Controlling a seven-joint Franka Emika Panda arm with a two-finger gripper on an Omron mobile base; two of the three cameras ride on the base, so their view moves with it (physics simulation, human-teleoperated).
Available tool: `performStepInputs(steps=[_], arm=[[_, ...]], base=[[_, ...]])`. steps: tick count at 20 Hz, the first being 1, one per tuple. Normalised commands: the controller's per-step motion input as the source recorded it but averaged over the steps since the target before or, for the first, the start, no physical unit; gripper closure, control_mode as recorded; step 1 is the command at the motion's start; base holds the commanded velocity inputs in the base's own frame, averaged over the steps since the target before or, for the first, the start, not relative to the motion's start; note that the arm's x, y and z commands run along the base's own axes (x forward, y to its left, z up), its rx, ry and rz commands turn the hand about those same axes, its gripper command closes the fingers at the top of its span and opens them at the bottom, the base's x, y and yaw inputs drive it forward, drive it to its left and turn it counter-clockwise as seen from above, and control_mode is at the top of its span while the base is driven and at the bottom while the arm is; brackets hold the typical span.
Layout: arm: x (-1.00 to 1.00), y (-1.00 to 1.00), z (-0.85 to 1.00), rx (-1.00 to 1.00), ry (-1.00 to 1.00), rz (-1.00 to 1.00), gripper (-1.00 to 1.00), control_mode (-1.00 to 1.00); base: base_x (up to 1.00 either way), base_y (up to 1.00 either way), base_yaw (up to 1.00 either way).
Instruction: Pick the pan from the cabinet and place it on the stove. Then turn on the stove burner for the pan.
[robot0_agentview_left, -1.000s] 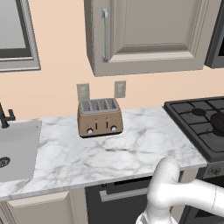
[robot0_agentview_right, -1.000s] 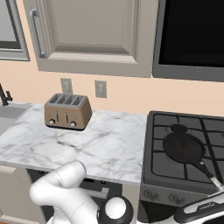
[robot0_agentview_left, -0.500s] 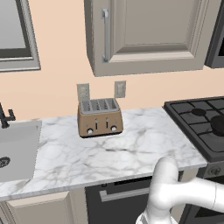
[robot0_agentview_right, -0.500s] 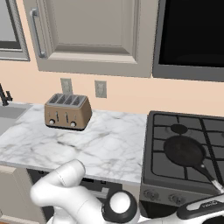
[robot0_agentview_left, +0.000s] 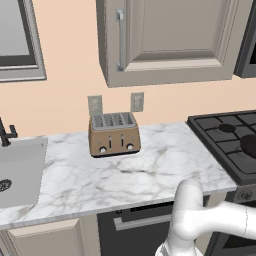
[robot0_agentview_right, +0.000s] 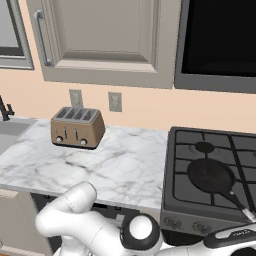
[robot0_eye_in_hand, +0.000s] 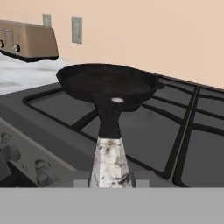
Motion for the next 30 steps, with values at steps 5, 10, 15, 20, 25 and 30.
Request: performStepInputs(steps=[5, 10, 15, 20, 25, 30], arm=[[0.08, 0.0, -0.06, 0.0, 0.04, 0.0, 1.0, -1.0], [0.14, 0.0, -0.06, 0.0, 0.05, 0.0, 1.0, -1.0], [0.12, 0.0, -0.09, 0.0, 0.04, 0.0, 1.0, -1.0], [0.12, 0.0, -0.12, 0.0, 0.05, 0.0, 1.0, -1.0], [0.12, 0.0, -0.13, 0.0, 0.05, 0.0, 1.0, -1.0], [0.03, 0.0, -0.11, 0.0, 0.05, 0.0, 1.0, -1.0]], base=[[0.0, 0.0, 0.0], [0.0, 0.0, 0.0], [0.0, 0.0, 0.0], [0.0, 0.0, 0.0], [0.0, 0.0, 0.0], [0.0, 0.0, 0.0]])
